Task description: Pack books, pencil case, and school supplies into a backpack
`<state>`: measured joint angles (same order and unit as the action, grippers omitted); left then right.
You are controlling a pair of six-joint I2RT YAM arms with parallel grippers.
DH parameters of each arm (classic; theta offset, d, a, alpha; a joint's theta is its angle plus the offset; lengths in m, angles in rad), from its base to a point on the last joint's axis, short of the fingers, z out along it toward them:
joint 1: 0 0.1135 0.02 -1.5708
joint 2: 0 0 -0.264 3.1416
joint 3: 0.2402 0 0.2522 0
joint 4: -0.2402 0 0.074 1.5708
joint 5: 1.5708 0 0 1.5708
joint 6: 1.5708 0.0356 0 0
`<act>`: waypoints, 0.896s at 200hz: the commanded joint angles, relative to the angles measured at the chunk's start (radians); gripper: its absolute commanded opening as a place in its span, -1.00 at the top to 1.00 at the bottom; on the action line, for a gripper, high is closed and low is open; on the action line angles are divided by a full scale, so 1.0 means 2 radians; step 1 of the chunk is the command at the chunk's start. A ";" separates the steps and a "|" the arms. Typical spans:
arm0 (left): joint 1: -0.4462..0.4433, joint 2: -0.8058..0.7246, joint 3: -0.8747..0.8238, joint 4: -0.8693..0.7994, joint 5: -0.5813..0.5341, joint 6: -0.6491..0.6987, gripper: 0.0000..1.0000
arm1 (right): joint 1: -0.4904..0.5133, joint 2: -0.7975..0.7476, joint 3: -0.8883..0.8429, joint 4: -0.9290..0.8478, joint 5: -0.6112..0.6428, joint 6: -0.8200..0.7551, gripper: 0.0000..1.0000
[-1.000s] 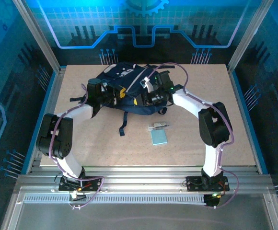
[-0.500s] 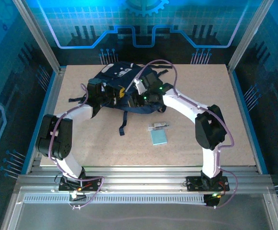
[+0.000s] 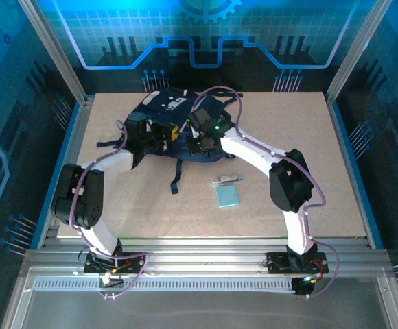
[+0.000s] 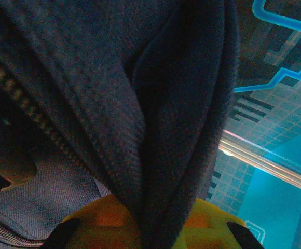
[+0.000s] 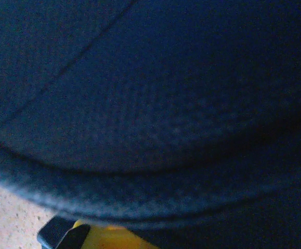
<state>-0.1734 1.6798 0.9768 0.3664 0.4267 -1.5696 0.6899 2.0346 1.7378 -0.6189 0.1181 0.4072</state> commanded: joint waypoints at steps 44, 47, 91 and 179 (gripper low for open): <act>0.061 -0.015 0.029 0.018 0.045 0.063 1.00 | -0.100 -0.062 -0.100 -0.028 -0.189 -0.064 1.00; 0.063 -0.015 0.030 0.016 0.046 0.066 1.00 | -0.104 -0.063 -0.103 -0.033 -0.193 -0.069 1.00; 0.078 -0.022 0.052 -0.037 0.068 0.115 1.00 | -0.164 -0.073 -0.131 -0.060 -0.194 -0.100 1.00; 0.125 0.007 0.135 -0.201 0.122 0.270 1.00 | -0.159 -0.048 -0.079 -0.051 -0.264 -0.100 1.00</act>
<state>-0.0116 1.6836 1.1240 -0.0265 0.6884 -1.1660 0.3672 1.9114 1.5730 -0.6209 -0.3443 0.1898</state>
